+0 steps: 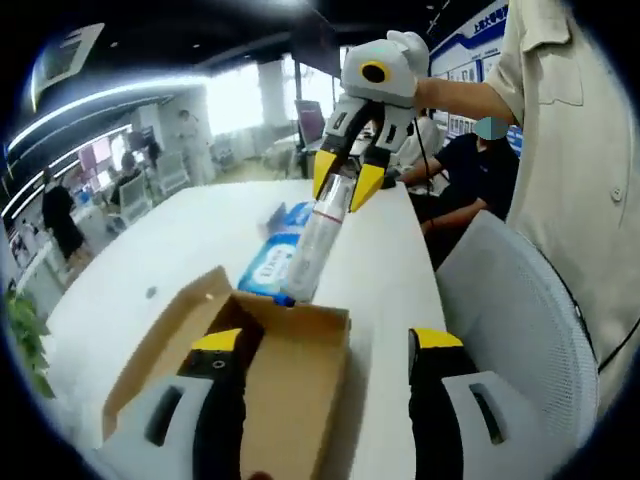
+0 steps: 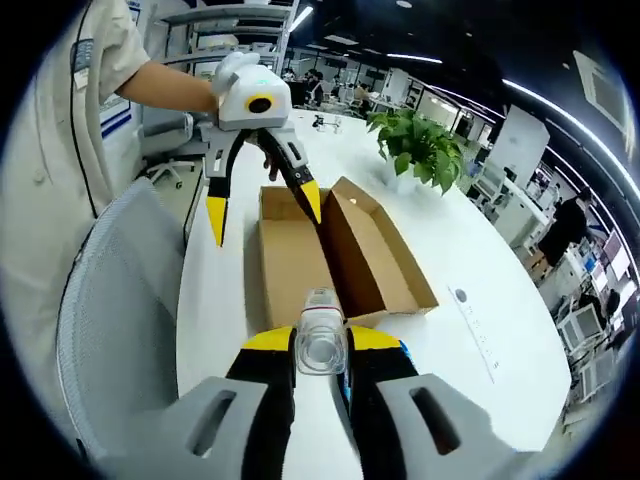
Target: Operate the shoe box by opening the lid, removing the specified soft item, and placing it in the target area until the item is outside and the box remains undamaged.
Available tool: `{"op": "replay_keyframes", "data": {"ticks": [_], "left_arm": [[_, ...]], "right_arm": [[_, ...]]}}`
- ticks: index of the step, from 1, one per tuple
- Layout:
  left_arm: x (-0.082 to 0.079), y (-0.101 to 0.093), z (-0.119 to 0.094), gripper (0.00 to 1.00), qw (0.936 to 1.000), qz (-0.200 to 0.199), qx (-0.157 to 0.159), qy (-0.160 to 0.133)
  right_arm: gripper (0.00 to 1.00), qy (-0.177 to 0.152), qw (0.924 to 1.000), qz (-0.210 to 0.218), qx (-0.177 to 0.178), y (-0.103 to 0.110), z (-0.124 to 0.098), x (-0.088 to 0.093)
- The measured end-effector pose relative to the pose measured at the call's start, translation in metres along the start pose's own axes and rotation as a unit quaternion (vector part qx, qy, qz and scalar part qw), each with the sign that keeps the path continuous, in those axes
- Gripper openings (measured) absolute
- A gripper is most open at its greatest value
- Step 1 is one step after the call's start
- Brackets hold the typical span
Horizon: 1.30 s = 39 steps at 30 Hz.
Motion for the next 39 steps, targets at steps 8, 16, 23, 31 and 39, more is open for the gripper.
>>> {"op": "replay_keyframes", "data": {"ticks": [8,16,23,31,39], "left_arm": [[0.009,-0.001,-0.024,0.79,0.9977,-0.033,-0.059,-0.002],[0.016,-0.004,-0.040,0.88,0.9927,-0.068,-0.099,-0.006],[0.018,-0.007,-0.051,0.95,0.9874,-0.089,-0.130,-0.010],[0.022,-0.016,-0.059,1.00,0.9826,-0.107,-0.152,-0.007],[0.027,-0.027,-0.070,1.00,0.9745,-0.130,-0.183,-0.013]], "right_arm": [[0.16,0.026,0.9995,-0.013,0.016,-0.045,-0.011,0.006],[0.16,0.060,0.9978,-0.025,0.016,-0.080,-0.009,0.012],[0.16,0.099,0.9944,-0.034,0.013,-0.109,-0.003,0.019],[0.16,0.138,0.9899,-0.033,0.001,-0.133,0.011,0.025],[0.17,0.172,0.9842,-0.039,-0.014,-0.153,0.028,0.030]]}}
Point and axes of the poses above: the point that each gripper's makers call its tool centre point, and the gripper's own axes: z roughly forward along the fingers, y roughly to its left, x roughly out of its underside, the point moved 10 cm from there along -z, roughly backward along the fingers, and after that the axes turned 6 degrees about z, right-handed, at the moved point
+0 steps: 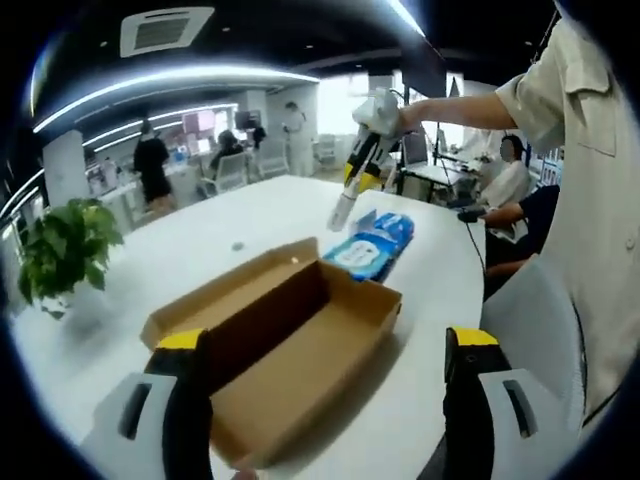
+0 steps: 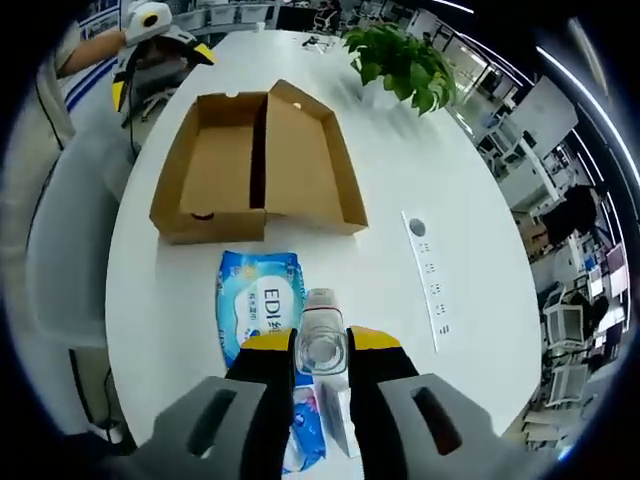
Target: Operate the shoe box by opening the lid, removing the specified soft item, and placing it in the target area until the item is outside and the box remains undamaged.
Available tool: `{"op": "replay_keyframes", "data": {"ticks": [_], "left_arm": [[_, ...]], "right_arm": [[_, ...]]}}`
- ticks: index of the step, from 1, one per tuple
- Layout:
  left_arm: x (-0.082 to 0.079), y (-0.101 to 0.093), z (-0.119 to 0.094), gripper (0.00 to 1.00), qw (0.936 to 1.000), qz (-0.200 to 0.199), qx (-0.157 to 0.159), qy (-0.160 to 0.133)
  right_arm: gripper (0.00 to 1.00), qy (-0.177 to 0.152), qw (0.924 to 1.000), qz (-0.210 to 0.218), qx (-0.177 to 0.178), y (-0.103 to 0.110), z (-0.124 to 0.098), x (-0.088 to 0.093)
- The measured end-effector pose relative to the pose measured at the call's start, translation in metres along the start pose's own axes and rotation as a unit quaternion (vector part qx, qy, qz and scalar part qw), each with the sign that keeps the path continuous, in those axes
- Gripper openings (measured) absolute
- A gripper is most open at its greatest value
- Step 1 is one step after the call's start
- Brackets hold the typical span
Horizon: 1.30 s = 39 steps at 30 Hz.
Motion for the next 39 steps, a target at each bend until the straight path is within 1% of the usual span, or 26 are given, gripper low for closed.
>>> {"op": "replay_keyframes", "data": {"ticks": [3,8,13,16,28,33,37,38,39], "left_arm": [[0.003,-0.001,-0.006,1.00,0.9999,-0.007,-0.011,0.003],[0.007,-0.002,-0.018,1.00,0.9993,-0.023,-0.028,-0.001],[0.009,-0.001,-0.029,1.00,0.9984,-0.032,-0.047,-0.005],[0.011,-0.001,-0.034,1.00,0.9979,-0.035,-0.055,-0.003],[0.021,-0.002,-0.043,0.99,0.9959,-0.052,-0.073,0.008],[0.025,-0.002,-0.044,0.99,0.9953,-0.057,-0.077,0.014],[0.027,-0.001,-0.044,0.99,0.9949,-0.063,-0.078,0.013],[0.027,-0.001,-0.043,0.98,0.9948,-0.064,-0.077,0.013],[0.027,-0.001,-0.043,0.98,0.9949,-0.064,-0.077,0.014]], "right_arm": [[0.17,0.010,0.9999,-0.003,-0.005,-0.006,0.007,-0.001],[0.17,0.036,0.9991,-0.013,-0.021,-0.011,0.019,0.000],[0.17,0.045,0.9984,-0.017,-0.030,-0.015,0.030,0.000],[0.17,0.052,0.9977,-0.018,-0.040,-0.016,0.037,-0.001],[0.17,0.070,0.9953,-0.022,-0.063,-0.019,0.064,-0.001],[0.17,0.078,0.9941,-0.029,-0.069,-0.019,0.070,0.000],[0.17,0.082,0.9935,-0.030,-0.074,-0.018,0.074,0.000],[0.17,0.076,0.9937,-0.033,-0.075,-0.019,0.074,-0.001],[0.17,0.078,0.9937,-0.029,-0.075,-0.019,0.074,-0.002]]}}
Point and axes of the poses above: the point that each gripper's makers call its tool centre point, and the gripper's own axes: z roughly forward along the fingers, y roughly to its left, x roughly out of its underside, the point moved 10 cm from there along -z, roughly backward along the fingers, and after that the axes turned 6 degrees about z, right-handed, at the moved point
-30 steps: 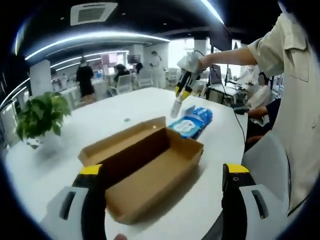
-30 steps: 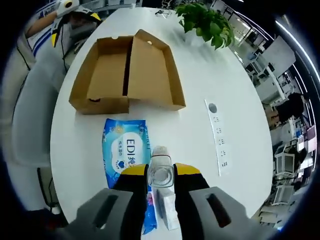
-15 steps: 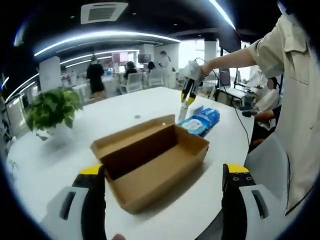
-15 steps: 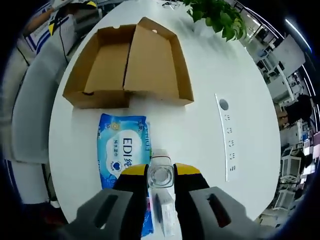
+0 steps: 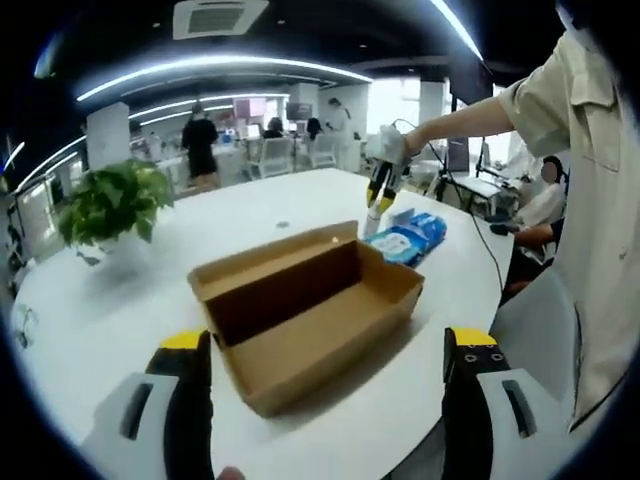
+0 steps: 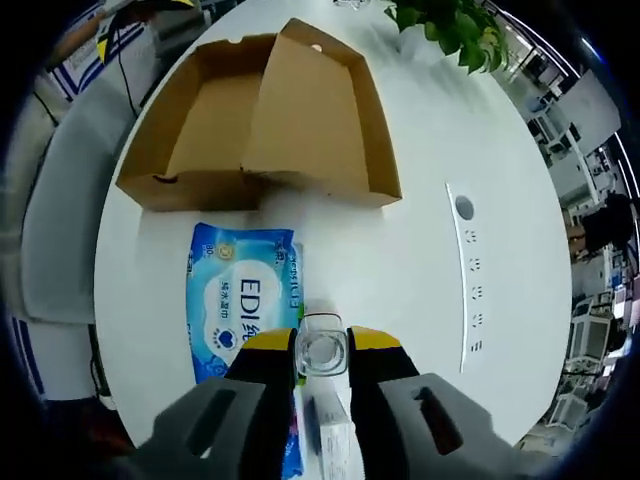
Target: Operate the shoe box by opening the lid, removing the specified soft item, and placing it in the target area until the item is outside and the box remains undamaged.
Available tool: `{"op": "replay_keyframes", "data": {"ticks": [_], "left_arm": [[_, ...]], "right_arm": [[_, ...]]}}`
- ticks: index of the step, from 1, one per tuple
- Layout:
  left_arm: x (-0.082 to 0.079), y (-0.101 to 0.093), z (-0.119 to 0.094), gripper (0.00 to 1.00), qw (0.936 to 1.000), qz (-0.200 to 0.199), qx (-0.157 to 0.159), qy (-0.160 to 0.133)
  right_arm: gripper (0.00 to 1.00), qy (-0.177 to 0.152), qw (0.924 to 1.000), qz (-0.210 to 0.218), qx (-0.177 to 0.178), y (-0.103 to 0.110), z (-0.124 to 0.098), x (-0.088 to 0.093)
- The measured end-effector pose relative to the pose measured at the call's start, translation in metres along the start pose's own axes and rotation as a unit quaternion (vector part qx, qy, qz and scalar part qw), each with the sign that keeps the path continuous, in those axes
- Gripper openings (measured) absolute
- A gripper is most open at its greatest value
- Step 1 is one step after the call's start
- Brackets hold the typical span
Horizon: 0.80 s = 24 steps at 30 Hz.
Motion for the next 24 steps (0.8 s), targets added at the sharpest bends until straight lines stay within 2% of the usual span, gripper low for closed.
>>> {"op": "replay_keyframes", "data": {"ticks": [14,24], "left_arm": [[0.007,0.001,0.000,0.96,0.9999,-0.007,-0.005,0.009],[0.010,0.013,-0.005,0.90,0.9995,-0.008,-0.029,0.010]], "right_arm": [[0.18,0.011,0.9997,-0.020,0.001,-0.006,0.002,-0.005],[0.19,0.007,0.9998,-0.019,0.007,-0.008,-0.001,-0.006]]}}
Point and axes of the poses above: the point that each gripper's makers call its tool centre point, and the gripper's own axes: z roughly forward along the fingers, y roughly to its left, x roughly out of its underside, the point moved 10 cm from there along -z, roughly backward along the fingers, and after that the axes turned 6 degrees about z, right-handed, at the moved point
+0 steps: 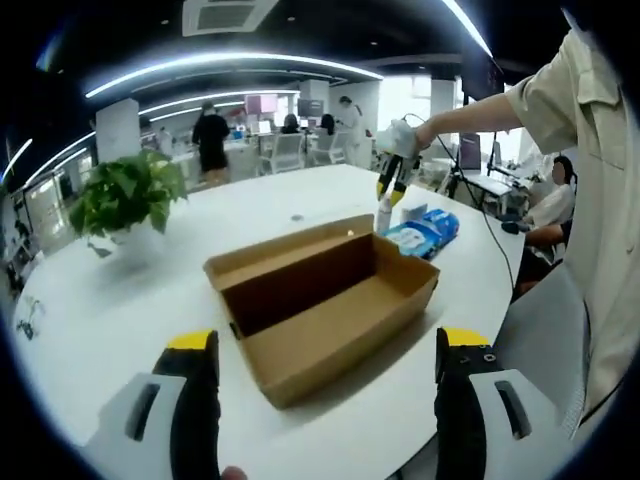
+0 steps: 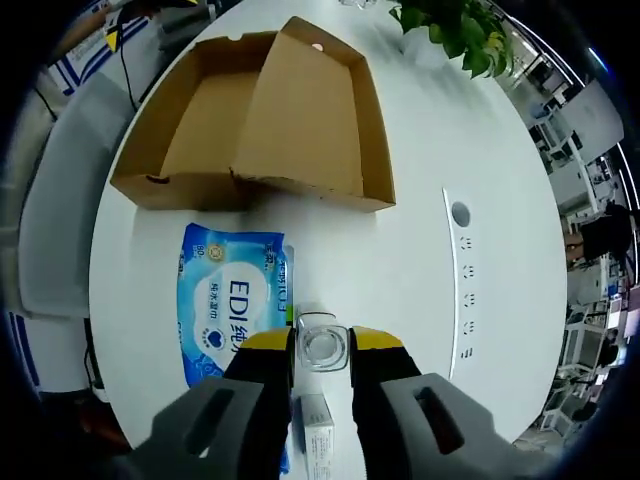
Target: Operate the shoe box by opening the lid, removing the specified soft item, and placing it in the target area until the item is outside and the box remains undamaged.
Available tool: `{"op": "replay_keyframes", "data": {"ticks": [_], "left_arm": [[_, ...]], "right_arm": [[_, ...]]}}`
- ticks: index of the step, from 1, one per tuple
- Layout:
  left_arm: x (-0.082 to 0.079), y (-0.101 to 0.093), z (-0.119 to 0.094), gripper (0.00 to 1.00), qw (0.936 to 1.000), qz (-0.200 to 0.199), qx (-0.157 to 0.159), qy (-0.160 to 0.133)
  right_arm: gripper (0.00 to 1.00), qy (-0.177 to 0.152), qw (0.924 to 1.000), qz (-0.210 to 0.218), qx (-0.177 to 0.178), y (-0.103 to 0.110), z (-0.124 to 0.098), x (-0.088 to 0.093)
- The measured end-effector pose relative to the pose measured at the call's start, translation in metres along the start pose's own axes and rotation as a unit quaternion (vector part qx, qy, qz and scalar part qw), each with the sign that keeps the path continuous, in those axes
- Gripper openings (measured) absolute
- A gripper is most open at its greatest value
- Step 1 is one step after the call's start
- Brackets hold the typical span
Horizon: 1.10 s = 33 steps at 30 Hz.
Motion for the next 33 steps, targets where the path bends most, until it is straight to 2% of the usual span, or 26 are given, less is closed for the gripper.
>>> {"op": "replay_keyframes", "data": {"ticks": [5,11,15,21,25,33], "left_arm": [[0.003,0.008,-0.001,0.86,0.9998,-0.002,-0.017,0.010],[0.007,0.016,0.000,0.78,0.9988,-0.001,-0.042,0.023],[0.011,0.022,0.000,0.73,0.9980,-0.004,-0.056,0.030],[0.017,0.031,0.000,0.58,0.9956,-0.008,-0.079,0.050],[0.021,0.033,0.002,0.48,0.9948,-0.016,-0.080,0.061],[0.028,0.037,0.012,0.38,0.9924,-0.031,-0.081,0.088]], "right_arm": [[0.20,-0.003,1.0000,0.003,0.007,-0.002,-0.004,0.001],[0.22,-0.022,0.9993,0.020,0.022,-0.003,-0.012,-0.004],[0.24,-0.041,0.9973,0.050,0.035,-0.003,-0.019,-0.009],[0.24,-0.066,0.9924,0.091,0.049,-0.005,-0.026,-0.019],[0.24,-0.084,0.9884,0.111,0.061,-0.004,-0.028,-0.028],[0.24,-0.095,0.9820,0.147,0.070,0.001,-0.017,-0.037]]}}
Point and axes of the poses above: the point that each gripper's makers call its tool centre point, and the gripper's own axes: z roughly forward along the fingers, y roughly to its left, x roughly out of its underside, the point moved 10 cm from there along -z, roughly backward along the fingers, and after that the axes turned 6 degrees about z, right-handed, at the moved point
